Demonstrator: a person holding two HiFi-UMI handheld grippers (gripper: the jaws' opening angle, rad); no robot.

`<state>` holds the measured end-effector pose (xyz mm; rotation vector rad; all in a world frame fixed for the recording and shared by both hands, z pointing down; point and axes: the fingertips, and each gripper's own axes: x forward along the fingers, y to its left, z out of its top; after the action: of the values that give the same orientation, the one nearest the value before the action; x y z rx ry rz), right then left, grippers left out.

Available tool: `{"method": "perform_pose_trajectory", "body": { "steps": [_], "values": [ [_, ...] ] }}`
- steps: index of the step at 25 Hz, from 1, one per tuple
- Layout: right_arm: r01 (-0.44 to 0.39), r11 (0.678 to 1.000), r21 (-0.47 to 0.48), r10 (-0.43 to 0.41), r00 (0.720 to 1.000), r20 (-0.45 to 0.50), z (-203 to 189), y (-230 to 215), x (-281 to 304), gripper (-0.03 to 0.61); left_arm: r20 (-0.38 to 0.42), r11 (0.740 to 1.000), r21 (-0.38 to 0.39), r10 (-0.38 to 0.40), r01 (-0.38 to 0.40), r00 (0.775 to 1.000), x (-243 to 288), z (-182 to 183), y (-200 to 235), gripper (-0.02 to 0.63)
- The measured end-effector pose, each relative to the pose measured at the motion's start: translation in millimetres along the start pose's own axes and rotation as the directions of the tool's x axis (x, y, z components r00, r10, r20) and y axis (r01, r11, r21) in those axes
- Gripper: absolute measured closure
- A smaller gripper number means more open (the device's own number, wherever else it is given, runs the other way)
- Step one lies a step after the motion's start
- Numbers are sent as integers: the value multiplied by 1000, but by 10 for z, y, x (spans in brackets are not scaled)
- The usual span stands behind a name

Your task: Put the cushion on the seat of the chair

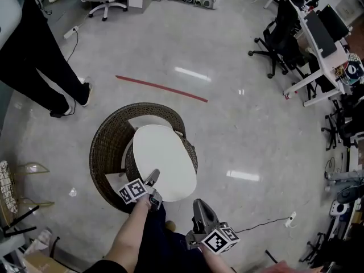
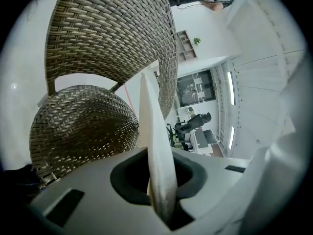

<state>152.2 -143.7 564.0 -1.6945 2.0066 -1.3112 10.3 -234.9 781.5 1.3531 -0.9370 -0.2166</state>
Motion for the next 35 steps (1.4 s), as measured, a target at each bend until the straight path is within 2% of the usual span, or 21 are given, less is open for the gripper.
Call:
{"method": "perform_pose_trajectory", "body": {
  "steps": [6, 10, 14, 19, 22, 24, 27, 29, 30, 31, 35],
  "values": [
    [2, 1000, 9, -2, 1000, -27, 2, -48, 90, 553, -26, 1000, 5, 30, -30, 999, 168, -26, 127, 545],
    [-12, 1000, 2, 12, 999, -39, 3, -25, 170, 552, -36, 996, 3, 86, -86, 996, 175, -95, 272, 543],
    [-18, 1000, 8, 19, 999, -48, -16, 19, 218, 552, -80, 986, 62, 162, -158, 983, 168, -212, 379, 537],
    [-18, 1000, 20, 19, 998, -54, -60, -9, 203, 553, -96, 976, 71, 214, -208, 972, 155, -243, 518, 517],
    [-12, 999, 30, 13, 998, -56, -61, -22, 191, 552, -131, 965, 129, 245, -229, 961, 162, -232, 519, 501],
    [-12, 999, 30, 14, 998, -60, -84, -17, 194, 552, -159, 952, 179, 276, -248, 948, 162, -235, 544, 467],
    [-18, 999, 30, 20, 997, -69, -130, -14, 203, 552, -188, 928, 228, 338, -294, 922, 159, -256, 636, 369],
    [-23, 999, 30, 25, 997, -69, -140, 2, 212, 552, -202, 919, 232, 367, -320, 908, 163, -272, 684, 255],
    [-26, 999, 29, 28, 997, -69, -140, 12, 218, 553, -208, 912, 235, 384, -335, 899, 163, -279, 707, 172],
    [-29, 999, 29, 31, 997, -69, -138, 21, 226, 553, -211, 902, 248, 407, -355, 889, 156, -280, 732, 129],
    [-33, 999, 32, 35, 997, -68, -128, 29, 255, 552, -176, 816, 357, 537, -455, 825, 61, -220, 845, 89]
  ]
}}
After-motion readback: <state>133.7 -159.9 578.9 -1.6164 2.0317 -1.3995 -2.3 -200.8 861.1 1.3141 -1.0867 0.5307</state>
